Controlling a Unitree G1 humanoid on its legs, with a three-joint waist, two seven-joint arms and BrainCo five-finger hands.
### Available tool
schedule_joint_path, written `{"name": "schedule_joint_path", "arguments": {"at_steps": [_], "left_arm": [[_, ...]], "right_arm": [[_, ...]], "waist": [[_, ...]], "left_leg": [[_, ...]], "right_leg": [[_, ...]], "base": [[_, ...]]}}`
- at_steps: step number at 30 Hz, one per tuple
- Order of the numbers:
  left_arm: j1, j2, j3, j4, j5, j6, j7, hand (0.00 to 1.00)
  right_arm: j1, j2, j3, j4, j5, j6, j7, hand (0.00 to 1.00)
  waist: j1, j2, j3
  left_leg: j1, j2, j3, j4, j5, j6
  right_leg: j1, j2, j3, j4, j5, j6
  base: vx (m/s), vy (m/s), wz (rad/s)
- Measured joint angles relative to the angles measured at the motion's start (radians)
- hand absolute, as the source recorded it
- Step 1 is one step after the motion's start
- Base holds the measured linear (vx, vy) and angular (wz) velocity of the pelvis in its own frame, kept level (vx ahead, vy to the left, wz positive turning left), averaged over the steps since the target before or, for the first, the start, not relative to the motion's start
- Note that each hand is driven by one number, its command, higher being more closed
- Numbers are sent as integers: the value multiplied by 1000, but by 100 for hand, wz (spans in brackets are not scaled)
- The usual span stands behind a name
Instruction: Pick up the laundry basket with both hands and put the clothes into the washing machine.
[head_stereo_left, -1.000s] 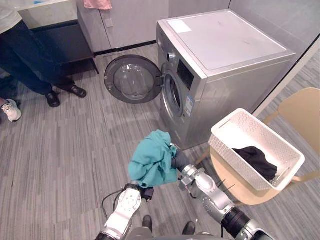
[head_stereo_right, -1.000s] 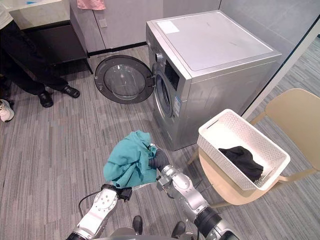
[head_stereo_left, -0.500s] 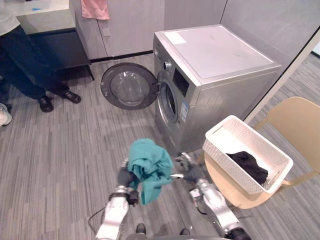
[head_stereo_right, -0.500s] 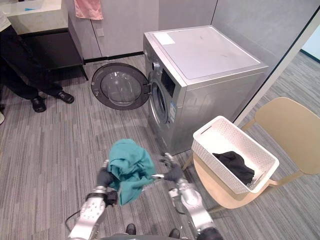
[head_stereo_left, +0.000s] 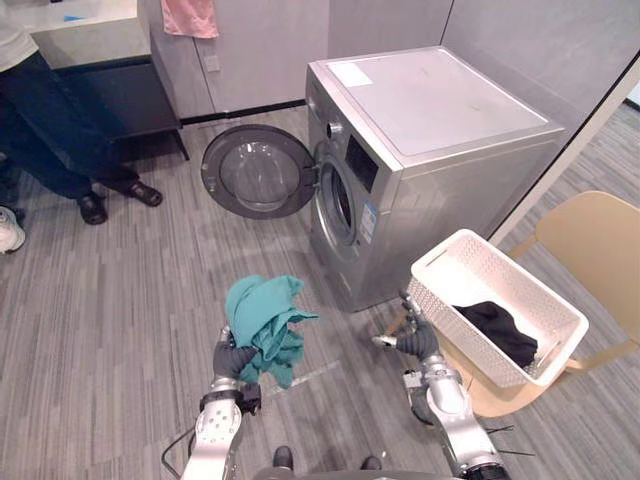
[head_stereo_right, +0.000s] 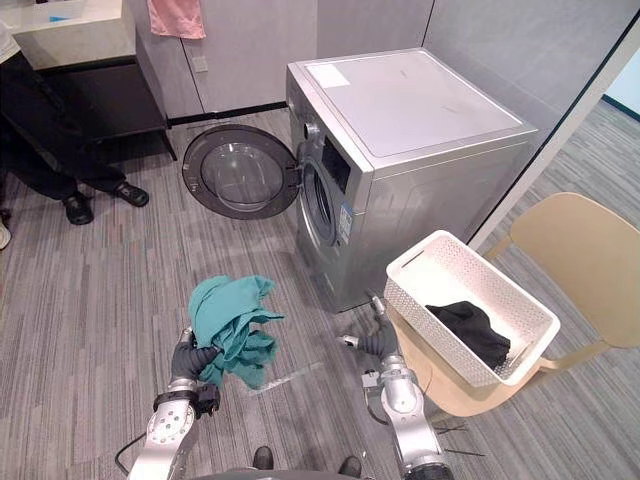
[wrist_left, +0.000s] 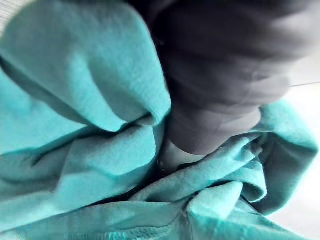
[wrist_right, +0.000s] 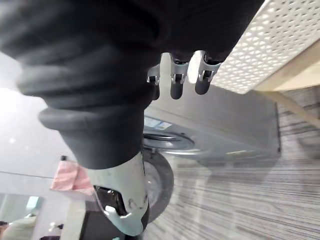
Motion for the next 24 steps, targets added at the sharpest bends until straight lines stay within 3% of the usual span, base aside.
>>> {"name": "schedule_joint_path", "arguments": {"at_steps": [4,5,7,8,9,10,11,12,13,15,17,19,21,22,23,24], "left_arm": [[1,-2,11,61,-36,2,-2,100],[6,-16,28,74,-42,4,-3,100],[25,-36,51,76,-50,6,-2,100],[41,-35,54,76,-53,6,-3,100],[49,-35,57,76,-53,8,-5,100],[63,-37,67,76,-53,10,-14,100],[77,-35,69,75,-53,11,-19,100],[78,-32,69,72,-52,11,-19,100],[85,-22,69,72,-52,11,-19,100],[83,-10,72,73,-52,15,-14,100],[69,1,71,73,-53,16,-12,100],[27,-5,64,81,-55,16,-13,100],[2,-12,63,85,-54,15,-13,100],[-6,-24,57,88,-54,14,-13,100],[-5,-35,28,87,-53,10,-12,100],[-6,-40,22,84,-51,8,-16,100]], "right_arm": [[-6,-9,-19,150,43,8,20,0],[-7,-13,-25,184,51,9,21,0],[-4,-21,-29,232,74,12,21,0],[3,-22,-30,258,76,13,22,0],[11,-22,-30,262,77,17,22,0],[29,-25,-31,261,79,21,23,0],[39,-26,-29,261,79,26,28,0],[43,-25,-29,260,80,26,33,0],[49,-19,-24,259,88,26,44,0],[62,-3,-21,253,111,25,52,0],[66,-3,-22,249,119,24,53,0],[66,-11,-26,250,132,25,49,0],[72,-16,-26,248,144,25,48,0],[79,-28,-26,245,145,26,46,0],[82,-39,-22,223,145,26,43,0],[81,-39,-23,204,145,26,43,0]], "waist": [[1,-6,49],[2,-3,60],[2,-9,90],[-1,-23,102],[-3,-32,107],[-4,-50,117],[-10,-53,130],[-18,-51,138],[-27,-39,161],[-28,-36,166],[-41,-39,171],[-77,-29,185],[-84,-31,188],[-95,-26,184],[-102,13,181],[-106,23,186]], "left_leg": [[-30,-7,-24,26,-2,2],[-52,-10,-27,54,-18,21],[-84,-29,-36,145,-85,49],[-104,-56,-47,199,-125,58],[-107,-71,-54,223,-145,61],[-103,-98,-80,248,-177,73],[-102,-115,-105,273,-191,94],[-101,-117,-111,288,-198,103],[-84,-116,-147,311,-215,116],[-82,-103,-184,330,-244,124],[-64,-106,-220,316,-256,127],[-14,-110,-281,276,-267,127],[34,-119,-310,248,-272,108],[74,-107,-355,248,-310,81],[98,-77,-375,253,-325,52],[90,-74,-369,288,-325,39]], "right_leg": [[-10,-12,-23,13,-4,7],[-32,-28,-33,58,-30,20],[-93,-100,-42,250,-143,51],[-117,-162,-54,368,-211,70],[-122,-192,-61,422,-239,76],[-144,-246,-54,546,-259,66],[-198,-278,24,683,-234,31],[-224,-281,72,749,-209,5],[-299,-277,157,885,-164,-4],[-363,-207,221,894,-247,43],[-409,-147,257,794,-259,53],[-441,-84,293,539,-204,80],[-428,-76,306,360,-106,65],[-404,-60,327,363,20,32],[-408,-50,292,435,-30,7],[-405,-53,278,465,-55,-5]], "base": [[-27,43,19],[-17,72,24],[-14,97,34],[-8,124,44],[11,127,63],[105,116,66],[138,100,68],[221,124,64],[190,97,47],[254,59,46],[267,-5,58],[345,-94,83],[447,-178,80],[729,-326,95],[547,-251,85],[552,-219,56]]}}
